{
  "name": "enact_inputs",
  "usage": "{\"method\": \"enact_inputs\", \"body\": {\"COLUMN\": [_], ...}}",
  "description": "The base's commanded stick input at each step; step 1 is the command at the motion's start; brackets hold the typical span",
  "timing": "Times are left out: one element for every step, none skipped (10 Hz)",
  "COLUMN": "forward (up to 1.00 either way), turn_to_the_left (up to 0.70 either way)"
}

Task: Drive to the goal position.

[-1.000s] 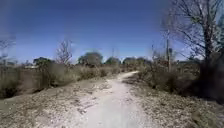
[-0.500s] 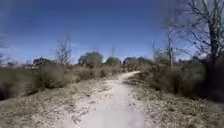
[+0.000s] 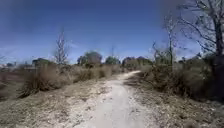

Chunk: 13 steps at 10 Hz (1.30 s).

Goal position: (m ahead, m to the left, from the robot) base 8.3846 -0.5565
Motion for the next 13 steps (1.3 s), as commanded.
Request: {"method": "enact_inputs", "body": {"forward": [0.7, 0.7, 0.7, 0.7, 0.7, 0.7, 0.7, 0.7, 0.7, 0.7, 0.7, 0.7, 0.7], "turn_to_the_left": [-0.11, 0.0, 0.0, 0.0, 0.0, 0.0, 0.0, 0.0, 0.0, 0.0, 0.0, 0.0, 0.0]}}
